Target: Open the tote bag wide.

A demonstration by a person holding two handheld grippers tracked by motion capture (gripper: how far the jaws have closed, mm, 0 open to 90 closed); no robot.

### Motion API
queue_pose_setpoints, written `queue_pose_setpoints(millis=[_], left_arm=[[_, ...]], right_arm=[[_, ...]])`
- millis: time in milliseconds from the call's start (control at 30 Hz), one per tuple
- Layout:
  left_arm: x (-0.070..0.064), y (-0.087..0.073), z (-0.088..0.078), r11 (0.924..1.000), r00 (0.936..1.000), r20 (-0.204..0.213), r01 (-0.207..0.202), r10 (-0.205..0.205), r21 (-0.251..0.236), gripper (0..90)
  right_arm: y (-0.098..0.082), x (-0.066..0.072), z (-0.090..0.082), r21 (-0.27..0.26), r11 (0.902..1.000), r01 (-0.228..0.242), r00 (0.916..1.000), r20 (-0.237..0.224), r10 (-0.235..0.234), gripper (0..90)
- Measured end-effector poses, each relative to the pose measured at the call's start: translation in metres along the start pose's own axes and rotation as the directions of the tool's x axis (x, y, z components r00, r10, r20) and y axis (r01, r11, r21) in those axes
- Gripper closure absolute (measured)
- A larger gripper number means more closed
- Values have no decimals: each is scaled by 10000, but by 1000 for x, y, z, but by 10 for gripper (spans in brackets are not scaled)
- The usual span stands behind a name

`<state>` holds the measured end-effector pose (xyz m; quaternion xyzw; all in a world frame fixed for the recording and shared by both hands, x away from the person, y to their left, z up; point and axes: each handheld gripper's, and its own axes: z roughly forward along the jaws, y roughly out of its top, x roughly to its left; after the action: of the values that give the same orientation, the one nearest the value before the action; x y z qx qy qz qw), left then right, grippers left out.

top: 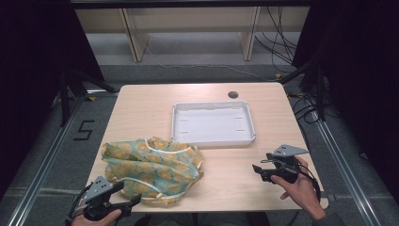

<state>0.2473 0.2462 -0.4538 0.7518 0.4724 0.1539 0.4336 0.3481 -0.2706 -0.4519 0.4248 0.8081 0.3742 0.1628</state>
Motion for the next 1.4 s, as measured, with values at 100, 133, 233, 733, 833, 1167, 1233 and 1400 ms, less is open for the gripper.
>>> queue_pose_setpoints(millis=[100,133,233,733,833,1167,1233,1400], left_arm=[[0,0,-1,9999,9999,-20,-166,166,-23,199],[0,1,0,9999,9999,-7,-156,156,-34,199],[0,0,-1,9999,9999,-13,-169,169,-24,198],[0,0,0,10000,10000,-97,0,-1,-58,198],[-1,0,0,9998,9998,-132,141,-143,-151,198],[1,0,-1,10000,9998,-204,13,-14,-29,198],[1,0,-1,10000,9999,-169,3,-4,-60,198],[1,0,-1,9999,9998,-156,-114,113,-59,198]], right_arm=[[0,-1,1,106,9999,29,9999,-122,-28,289],[-1,-3,2,-57,9990,437,9990,73,-436,289],[0,0,0,-19,10000,0,10000,36,0,287],[12,12,2,-351,9976,595,9976,-343,-607,270],[19,22,6,-659,9913,1142,9912,-599,-1181,251],[43,71,29,-1191,9686,2182,9298,-2761,-2434,165],[48,82,35,-1246,9630,2390,9166,-2983,-2661,165],[58,106,49,-1259,9455,3005,8874,-3264,-3255,159]])
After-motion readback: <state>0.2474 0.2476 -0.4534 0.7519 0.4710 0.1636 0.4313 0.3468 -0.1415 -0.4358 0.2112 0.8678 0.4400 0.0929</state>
